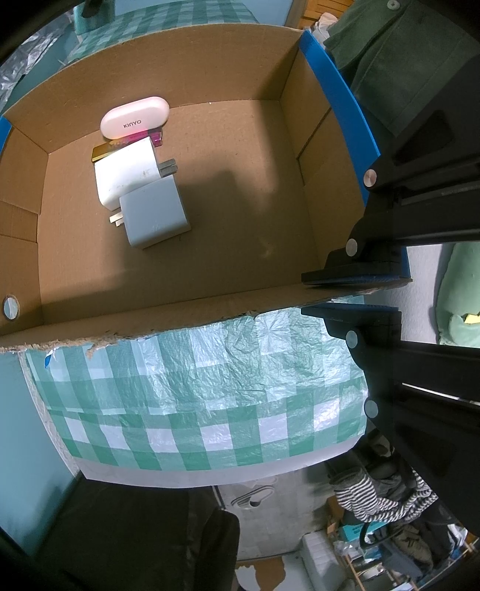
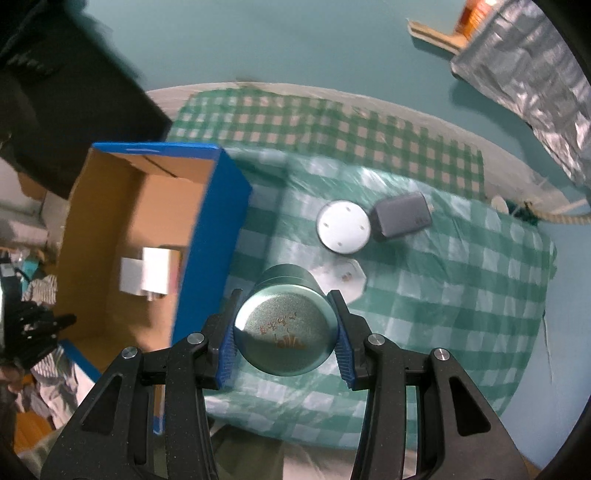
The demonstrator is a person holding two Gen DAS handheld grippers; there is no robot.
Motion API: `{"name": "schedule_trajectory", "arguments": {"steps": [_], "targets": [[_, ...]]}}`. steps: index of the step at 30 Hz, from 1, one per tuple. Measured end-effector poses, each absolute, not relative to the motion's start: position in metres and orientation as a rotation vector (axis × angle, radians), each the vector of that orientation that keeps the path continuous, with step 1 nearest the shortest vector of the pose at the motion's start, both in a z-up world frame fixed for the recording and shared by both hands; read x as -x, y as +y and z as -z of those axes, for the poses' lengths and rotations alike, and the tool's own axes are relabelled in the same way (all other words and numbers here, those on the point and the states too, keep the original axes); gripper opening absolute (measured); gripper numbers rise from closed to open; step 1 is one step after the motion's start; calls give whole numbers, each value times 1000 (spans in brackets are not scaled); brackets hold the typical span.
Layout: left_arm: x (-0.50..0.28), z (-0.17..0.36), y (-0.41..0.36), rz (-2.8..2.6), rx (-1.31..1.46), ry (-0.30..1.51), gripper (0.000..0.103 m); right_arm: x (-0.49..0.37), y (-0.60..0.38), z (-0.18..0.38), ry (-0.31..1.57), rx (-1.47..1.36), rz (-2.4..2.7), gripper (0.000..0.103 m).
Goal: Organize rigid objects
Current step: 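Carry the green tin into the box and open the right gripper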
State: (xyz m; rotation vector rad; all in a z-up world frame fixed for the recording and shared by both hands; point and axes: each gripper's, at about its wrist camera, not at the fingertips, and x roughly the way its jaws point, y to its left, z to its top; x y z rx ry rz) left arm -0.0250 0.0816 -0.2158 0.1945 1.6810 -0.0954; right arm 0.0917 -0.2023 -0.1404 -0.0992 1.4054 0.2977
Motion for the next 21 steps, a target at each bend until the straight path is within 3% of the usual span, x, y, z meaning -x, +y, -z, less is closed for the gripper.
{"name": "schedule_trajectory", "arguments": {"steps": [21], "targets": [[26,215,80,95,-202,1681,9,-88,-96,129,1364,285,-508,44]]}}
